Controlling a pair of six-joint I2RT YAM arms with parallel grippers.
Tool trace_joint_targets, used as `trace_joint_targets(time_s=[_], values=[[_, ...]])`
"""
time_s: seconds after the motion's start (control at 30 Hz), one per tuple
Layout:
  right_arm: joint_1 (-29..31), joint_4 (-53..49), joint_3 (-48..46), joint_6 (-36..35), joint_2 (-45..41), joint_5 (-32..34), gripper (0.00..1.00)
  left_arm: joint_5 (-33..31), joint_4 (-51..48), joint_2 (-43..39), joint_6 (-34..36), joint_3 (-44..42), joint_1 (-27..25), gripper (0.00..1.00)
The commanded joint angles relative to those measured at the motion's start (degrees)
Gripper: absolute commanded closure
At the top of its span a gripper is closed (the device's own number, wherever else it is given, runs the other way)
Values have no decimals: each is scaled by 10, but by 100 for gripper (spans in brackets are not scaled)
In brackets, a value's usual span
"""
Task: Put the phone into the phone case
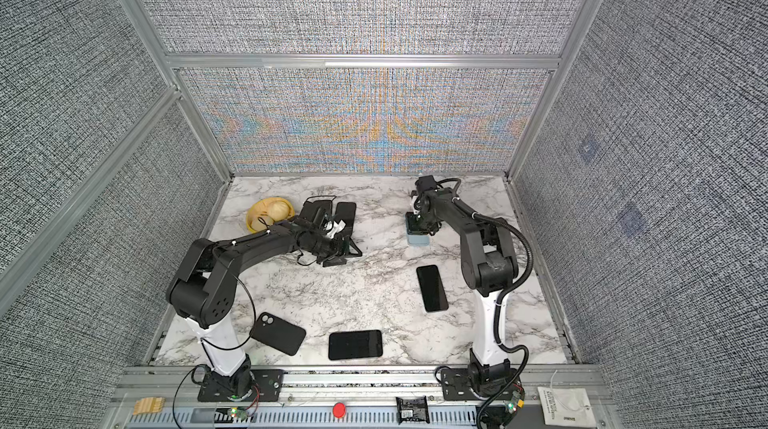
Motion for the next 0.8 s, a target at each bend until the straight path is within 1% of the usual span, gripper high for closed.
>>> trace_joint_targets(time_s=[0.0,0.07,0.17,0.23,0.33,0.43,0.53,0.63,0.77], values=[[13,-2,-35,-6,-23,-1,93,-5,18,-6,-5,-9,1,25],[13,5,-41,-2,-32,29,89,-1,28,-6,-9,-16,2,25],[13,0,-12,-15,-32,82,81,-1,24,-1,-11,-12,1,25],[13,15,6,-29,-22,119,79,-6,15,-2,-8,-5,1,25],[13,-13,73,-32,29,129,75,-12,-3,-6,-1,7,0,25],[28,-18,113,-24,62,130,71,-14,-9,-12,2,9,1,25],[37,-27,146,-17,90,141,71,-16,-15,-14,5,8,1,25],[39,-41,167,-15,111,155,71,-18,-18,-16,8,6,2,25],[40,-45,164,-12,119,171,71,-19,-12,-18,4,0,2,25]])
